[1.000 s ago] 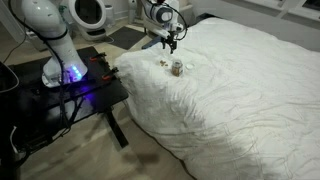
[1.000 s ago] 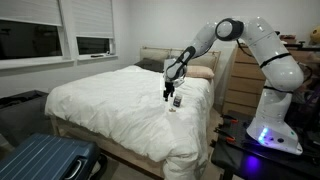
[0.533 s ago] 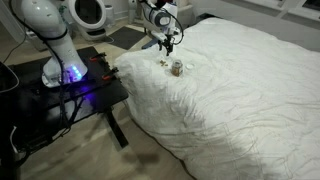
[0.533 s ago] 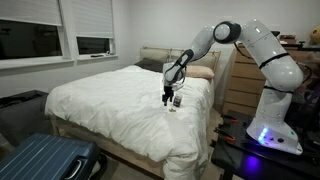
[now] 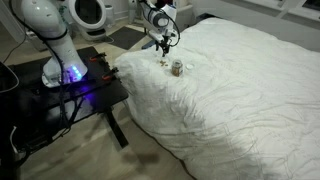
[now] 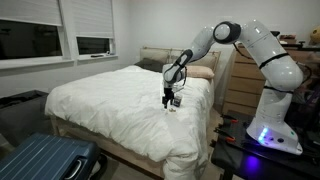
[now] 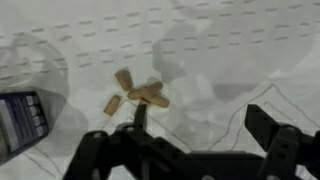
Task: Take the objects from the bed and put them in the bottle
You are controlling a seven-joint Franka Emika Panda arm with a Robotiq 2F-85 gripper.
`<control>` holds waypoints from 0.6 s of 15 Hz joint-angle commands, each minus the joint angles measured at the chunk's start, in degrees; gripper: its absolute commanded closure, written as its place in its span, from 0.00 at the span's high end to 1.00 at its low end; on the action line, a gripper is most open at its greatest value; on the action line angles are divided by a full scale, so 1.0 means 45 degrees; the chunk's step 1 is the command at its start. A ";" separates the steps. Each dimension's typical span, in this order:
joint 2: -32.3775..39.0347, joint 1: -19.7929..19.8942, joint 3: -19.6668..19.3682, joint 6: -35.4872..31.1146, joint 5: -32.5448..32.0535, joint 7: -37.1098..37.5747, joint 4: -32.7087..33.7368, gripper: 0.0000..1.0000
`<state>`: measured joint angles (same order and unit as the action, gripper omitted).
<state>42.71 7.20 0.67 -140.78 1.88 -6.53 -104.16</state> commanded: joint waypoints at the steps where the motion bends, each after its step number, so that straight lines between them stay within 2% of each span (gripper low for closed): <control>1: -0.0376 0.0302 0.0095 0.0382 0.0456 -0.0130 -0.0537 1.00; 9: -0.0368 0.0645 -0.0119 0.0139 0.0500 -0.0181 -0.0895 1.00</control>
<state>42.70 9.61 0.29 -140.30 3.34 -6.53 -106.53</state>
